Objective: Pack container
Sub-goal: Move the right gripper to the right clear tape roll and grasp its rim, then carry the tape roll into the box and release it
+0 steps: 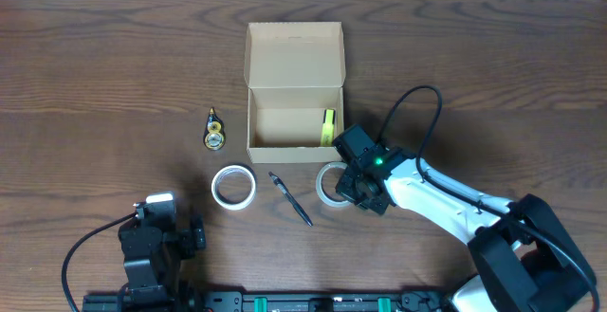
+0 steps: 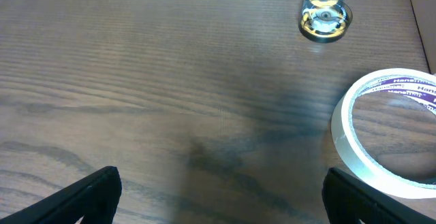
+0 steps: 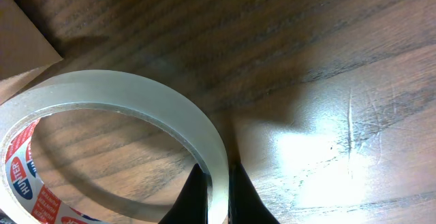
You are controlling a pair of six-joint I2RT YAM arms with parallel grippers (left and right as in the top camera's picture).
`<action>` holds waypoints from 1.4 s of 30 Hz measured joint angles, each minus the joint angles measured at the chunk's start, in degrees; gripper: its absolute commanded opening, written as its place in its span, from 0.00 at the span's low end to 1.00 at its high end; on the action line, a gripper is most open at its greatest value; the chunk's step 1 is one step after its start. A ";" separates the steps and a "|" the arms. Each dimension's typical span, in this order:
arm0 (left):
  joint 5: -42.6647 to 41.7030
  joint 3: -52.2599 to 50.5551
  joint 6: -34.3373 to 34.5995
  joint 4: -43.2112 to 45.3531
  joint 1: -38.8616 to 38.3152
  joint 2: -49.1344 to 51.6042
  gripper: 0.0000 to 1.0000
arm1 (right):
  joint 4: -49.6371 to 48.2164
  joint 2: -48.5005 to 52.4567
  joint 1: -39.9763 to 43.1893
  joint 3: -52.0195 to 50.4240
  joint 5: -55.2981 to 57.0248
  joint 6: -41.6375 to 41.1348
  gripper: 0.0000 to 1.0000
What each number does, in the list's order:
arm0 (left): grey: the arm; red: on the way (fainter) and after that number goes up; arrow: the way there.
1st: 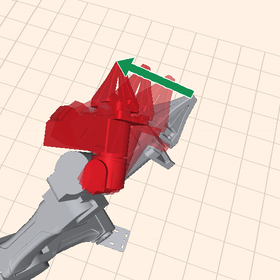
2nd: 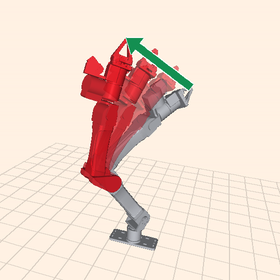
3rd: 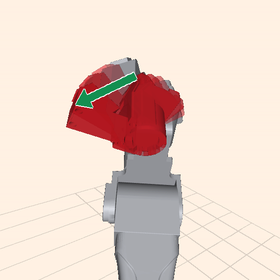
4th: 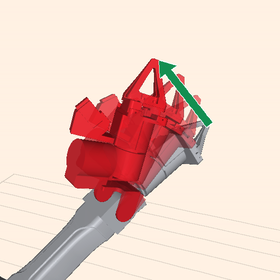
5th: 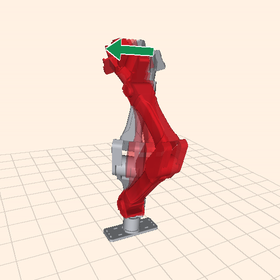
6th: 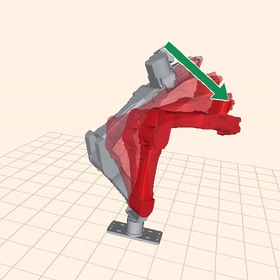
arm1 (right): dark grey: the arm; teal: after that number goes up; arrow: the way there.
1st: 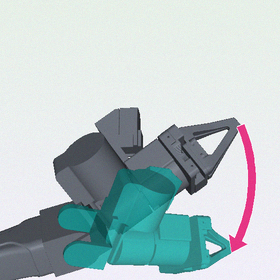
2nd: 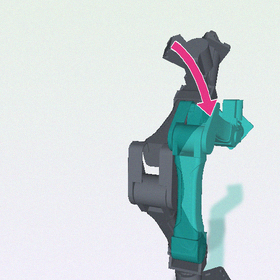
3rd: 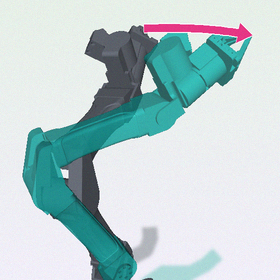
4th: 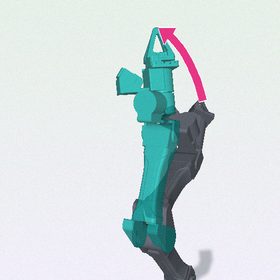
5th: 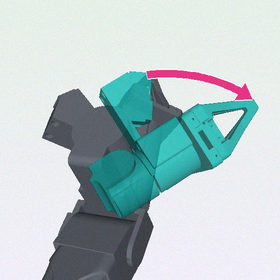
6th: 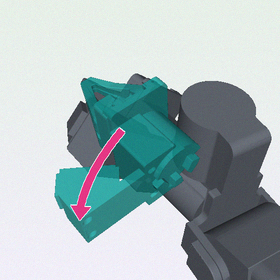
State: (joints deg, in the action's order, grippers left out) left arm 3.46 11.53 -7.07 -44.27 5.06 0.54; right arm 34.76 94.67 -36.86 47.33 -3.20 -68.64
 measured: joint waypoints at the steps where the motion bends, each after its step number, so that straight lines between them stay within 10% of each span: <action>1: 0.00 0.00 0.00 0.00 0.00 0.00 0.95 | 0.48 0.02 0.00 0.09 -0.15 0.00 0.01; 29: 0.00 0.00 0.00 0.00 0.00 0.00 0.95 | 15.45 -24.85 -9.99 3.37 -1.33 2.12 0.01; 42: 0.00 0.00 -0.02 0.00 0.00 0.00 0.95 | 15.74 -14.97 3.04 19.78 4.48 28.83 0.01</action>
State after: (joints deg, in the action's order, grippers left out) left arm 3.46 11.53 -7.09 -44.27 5.06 0.54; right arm 50.50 79.70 -33.82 67.11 1.28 -39.81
